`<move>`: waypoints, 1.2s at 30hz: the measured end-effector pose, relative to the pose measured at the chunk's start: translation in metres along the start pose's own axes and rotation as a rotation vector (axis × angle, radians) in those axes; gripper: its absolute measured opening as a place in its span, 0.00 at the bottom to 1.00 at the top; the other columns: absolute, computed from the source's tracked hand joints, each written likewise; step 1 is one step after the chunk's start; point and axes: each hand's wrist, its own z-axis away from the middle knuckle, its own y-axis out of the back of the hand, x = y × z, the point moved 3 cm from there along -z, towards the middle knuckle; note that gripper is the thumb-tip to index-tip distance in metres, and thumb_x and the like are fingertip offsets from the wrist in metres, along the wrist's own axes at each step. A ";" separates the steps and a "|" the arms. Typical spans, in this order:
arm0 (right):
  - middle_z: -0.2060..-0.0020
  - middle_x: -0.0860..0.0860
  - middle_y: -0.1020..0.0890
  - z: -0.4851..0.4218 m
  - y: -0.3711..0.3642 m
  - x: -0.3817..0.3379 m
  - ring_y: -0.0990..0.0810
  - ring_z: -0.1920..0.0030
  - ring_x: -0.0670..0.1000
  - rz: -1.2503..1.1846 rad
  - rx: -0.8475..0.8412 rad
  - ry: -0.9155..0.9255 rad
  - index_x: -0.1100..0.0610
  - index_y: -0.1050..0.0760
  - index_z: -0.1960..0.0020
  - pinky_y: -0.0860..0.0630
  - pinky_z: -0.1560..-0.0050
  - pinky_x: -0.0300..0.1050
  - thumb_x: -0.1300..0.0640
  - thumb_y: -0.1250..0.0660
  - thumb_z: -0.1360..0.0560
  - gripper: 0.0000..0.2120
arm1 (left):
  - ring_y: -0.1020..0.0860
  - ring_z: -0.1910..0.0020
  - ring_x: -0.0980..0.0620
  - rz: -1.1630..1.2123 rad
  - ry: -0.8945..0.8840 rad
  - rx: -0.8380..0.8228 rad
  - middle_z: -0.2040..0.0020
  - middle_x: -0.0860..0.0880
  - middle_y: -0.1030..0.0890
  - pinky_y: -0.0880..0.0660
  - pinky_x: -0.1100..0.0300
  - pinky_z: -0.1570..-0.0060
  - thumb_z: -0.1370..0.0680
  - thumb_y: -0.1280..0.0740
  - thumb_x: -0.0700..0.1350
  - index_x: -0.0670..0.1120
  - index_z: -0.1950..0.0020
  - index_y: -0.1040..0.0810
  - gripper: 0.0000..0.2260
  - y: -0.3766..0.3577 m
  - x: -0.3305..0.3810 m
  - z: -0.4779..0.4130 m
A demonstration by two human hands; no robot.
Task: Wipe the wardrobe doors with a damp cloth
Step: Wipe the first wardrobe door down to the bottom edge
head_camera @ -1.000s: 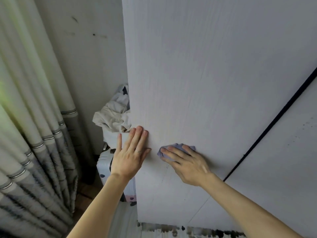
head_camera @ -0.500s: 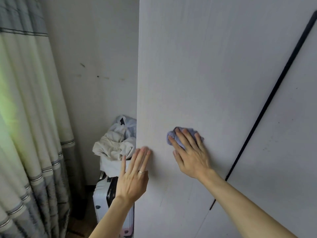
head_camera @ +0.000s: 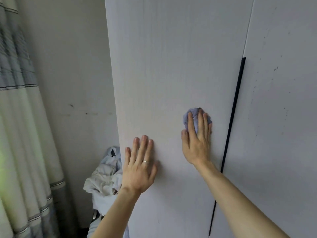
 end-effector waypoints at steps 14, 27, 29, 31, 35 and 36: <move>0.21 0.65 0.48 0.070 0.006 0.068 0.51 0.20 0.62 0.012 -0.085 -0.118 0.63 0.45 0.20 0.51 0.21 0.58 0.50 0.44 0.18 0.30 | 0.57 0.19 0.46 0.049 0.103 0.064 0.17 0.49 0.56 0.57 0.40 0.24 0.19 0.46 0.58 0.48 0.17 0.54 0.34 -0.037 0.011 0.018; 0.20 0.59 0.58 0.310 -0.062 0.115 0.55 0.20 0.61 0.040 -0.211 -0.039 0.58 0.54 0.19 0.52 0.21 0.57 0.44 0.43 0.19 0.37 | 0.59 0.19 0.47 0.050 0.101 -0.018 0.17 0.52 0.57 0.63 0.43 0.24 0.17 0.55 0.64 0.49 0.17 0.56 0.32 -0.186 0.013 0.177; 0.19 0.58 0.58 0.321 -0.069 0.122 0.54 0.20 0.61 0.028 -0.171 -0.015 0.56 0.56 0.18 0.53 0.21 0.56 0.43 0.44 0.19 0.36 | 0.61 0.19 0.47 0.075 0.113 0.042 0.18 0.52 0.60 0.65 0.43 0.24 0.17 0.53 0.64 0.50 0.17 0.59 0.33 -0.202 0.015 0.180; 0.19 0.57 0.57 0.343 -0.078 0.130 0.54 0.20 0.61 0.014 -0.152 0.009 0.55 0.55 0.18 0.53 0.21 0.57 0.44 0.43 0.19 0.37 | 0.63 0.19 0.48 0.054 0.107 0.110 0.18 0.53 0.62 0.67 0.43 0.24 0.17 0.51 0.62 0.49 0.18 0.60 0.33 -0.218 0.018 0.188; 0.19 0.58 0.56 0.390 -0.088 0.128 0.52 0.20 0.62 -0.021 -0.182 0.002 0.56 0.52 0.19 0.52 0.22 0.60 0.43 0.43 0.20 0.36 | 0.63 0.20 0.49 0.059 0.100 0.183 0.18 0.53 0.62 0.66 0.41 0.24 0.18 0.46 0.56 0.49 0.18 0.60 0.34 -0.228 0.015 0.194; 0.19 0.58 0.55 0.399 -0.090 0.126 0.52 0.20 0.63 -0.026 -0.186 0.002 0.56 0.53 0.18 0.52 0.22 0.61 0.43 0.43 0.20 0.36 | 0.62 0.19 0.49 0.055 0.100 0.202 0.18 0.53 0.61 0.64 0.39 0.24 0.18 0.46 0.55 0.49 0.18 0.59 0.33 -0.229 0.014 0.198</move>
